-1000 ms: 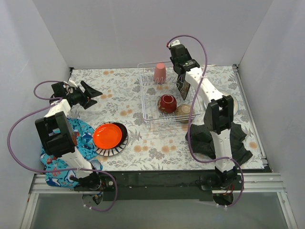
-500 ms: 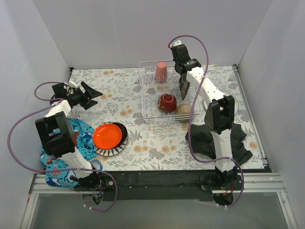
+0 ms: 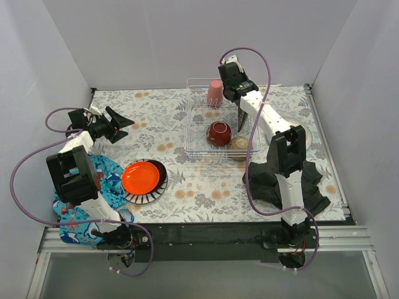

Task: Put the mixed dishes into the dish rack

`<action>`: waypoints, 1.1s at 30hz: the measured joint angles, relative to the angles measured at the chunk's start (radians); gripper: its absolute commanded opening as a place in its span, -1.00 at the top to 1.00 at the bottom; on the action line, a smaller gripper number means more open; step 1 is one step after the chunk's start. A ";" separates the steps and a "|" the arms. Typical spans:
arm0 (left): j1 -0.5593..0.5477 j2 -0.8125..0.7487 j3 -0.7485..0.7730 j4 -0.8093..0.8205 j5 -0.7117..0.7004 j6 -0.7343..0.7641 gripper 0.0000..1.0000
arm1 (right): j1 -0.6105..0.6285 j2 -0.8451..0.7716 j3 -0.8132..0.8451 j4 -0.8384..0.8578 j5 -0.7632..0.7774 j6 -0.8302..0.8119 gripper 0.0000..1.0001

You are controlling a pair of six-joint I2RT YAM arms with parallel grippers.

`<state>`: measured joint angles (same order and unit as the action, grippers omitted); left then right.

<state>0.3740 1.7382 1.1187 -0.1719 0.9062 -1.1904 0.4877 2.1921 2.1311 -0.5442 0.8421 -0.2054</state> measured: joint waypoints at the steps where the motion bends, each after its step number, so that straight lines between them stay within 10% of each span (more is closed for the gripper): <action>1: 0.000 0.000 0.000 0.000 0.000 0.000 -0.59 | 0.005 0.000 0.000 0.000 0.010 0.003 0.97; 17: 0.000 0.002 0.000 0.017 0.007 -0.012 -0.59 | 0.024 -0.018 -0.054 0.077 0.071 -0.031 0.97; 33: 0.000 0.009 0.000 0.026 0.012 -0.027 -0.60 | 0.066 -0.134 -0.360 0.501 0.168 -0.209 0.97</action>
<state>0.3740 1.7470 1.1187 -0.1455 0.9180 -1.2175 0.5541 2.0579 1.7706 -0.0433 1.0100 -0.4149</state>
